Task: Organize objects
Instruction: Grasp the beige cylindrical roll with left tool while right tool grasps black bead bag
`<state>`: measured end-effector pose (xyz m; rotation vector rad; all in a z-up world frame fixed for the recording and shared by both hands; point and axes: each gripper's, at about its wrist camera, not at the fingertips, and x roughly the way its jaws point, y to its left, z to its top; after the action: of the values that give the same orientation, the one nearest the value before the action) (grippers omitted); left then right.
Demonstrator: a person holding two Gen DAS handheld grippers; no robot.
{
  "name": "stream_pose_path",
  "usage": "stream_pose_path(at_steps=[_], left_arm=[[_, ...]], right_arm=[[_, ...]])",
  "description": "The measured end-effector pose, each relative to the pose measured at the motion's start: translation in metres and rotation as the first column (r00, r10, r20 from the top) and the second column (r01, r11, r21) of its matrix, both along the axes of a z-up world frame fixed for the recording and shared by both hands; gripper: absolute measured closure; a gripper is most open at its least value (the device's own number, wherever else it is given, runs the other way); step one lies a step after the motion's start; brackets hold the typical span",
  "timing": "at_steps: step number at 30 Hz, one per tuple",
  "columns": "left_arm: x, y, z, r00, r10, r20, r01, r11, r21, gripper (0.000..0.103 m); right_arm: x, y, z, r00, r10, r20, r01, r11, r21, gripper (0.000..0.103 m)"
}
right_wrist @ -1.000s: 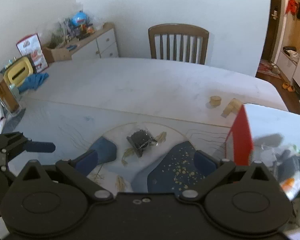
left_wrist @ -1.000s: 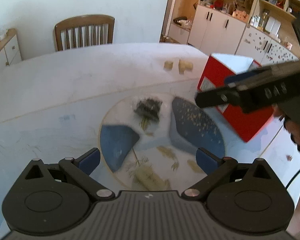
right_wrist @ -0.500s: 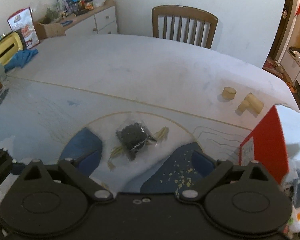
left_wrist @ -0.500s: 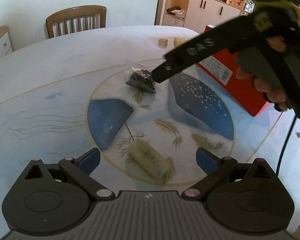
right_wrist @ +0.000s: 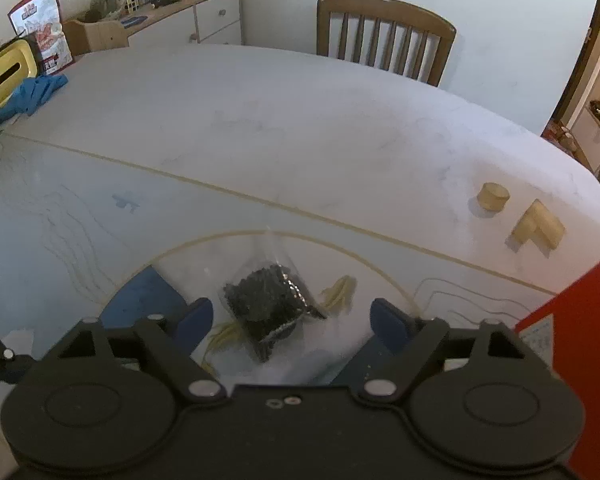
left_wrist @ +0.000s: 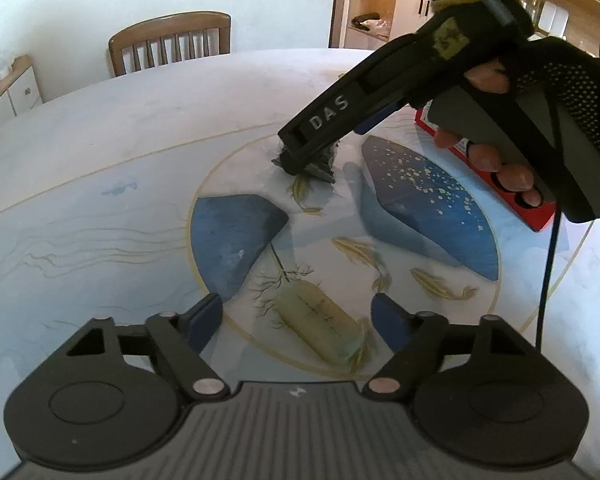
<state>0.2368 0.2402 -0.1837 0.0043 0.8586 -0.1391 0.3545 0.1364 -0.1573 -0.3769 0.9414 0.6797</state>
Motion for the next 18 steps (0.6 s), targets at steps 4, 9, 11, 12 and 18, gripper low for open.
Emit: stream_pose_path(at_steps=[4,9,11,12,18], left_arm=[[0.000,0.000,0.002,1.000,0.015,-0.004,-0.015,1.000,0.007,0.039],[0.000,-0.001,0.005,1.000,0.011,-0.023,-0.011,1.000,-0.002,0.054],[-0.001,-0.001,0.006,1.000,0.007,-0.029,-0.007,1.000,-0.010,0.062],[-0.001,-0.001,0.007,0.999,0.008,-0.033,-0.008,1.000,-0.014,0.064],[-0.001,0.002,0.008,0.999,0.012,-0.050,-0.014,0.999,-0.041,0.074]], right_arm=[[0.003,0.005,-0.005,1.000,0.010,-0.008,-0.010,1.000,-0.005,0.028],[0.003,0.010,-0.010,1.000,0.029,-0.009,-0.029,0.999,-0.015,0.042],[0.001,0.012,-0.011,1.000,0.030,-0.002,-0.030,0.999,-0.021,0.044],[0.000,0.012,-0.012,1.000,0.031,0.001,-0.031,0.999,-0.021,0.047],[-0.007,0.008,-0.011,0.999,0.035,0.006,-0.035,0.999,-0.019,0.067]])
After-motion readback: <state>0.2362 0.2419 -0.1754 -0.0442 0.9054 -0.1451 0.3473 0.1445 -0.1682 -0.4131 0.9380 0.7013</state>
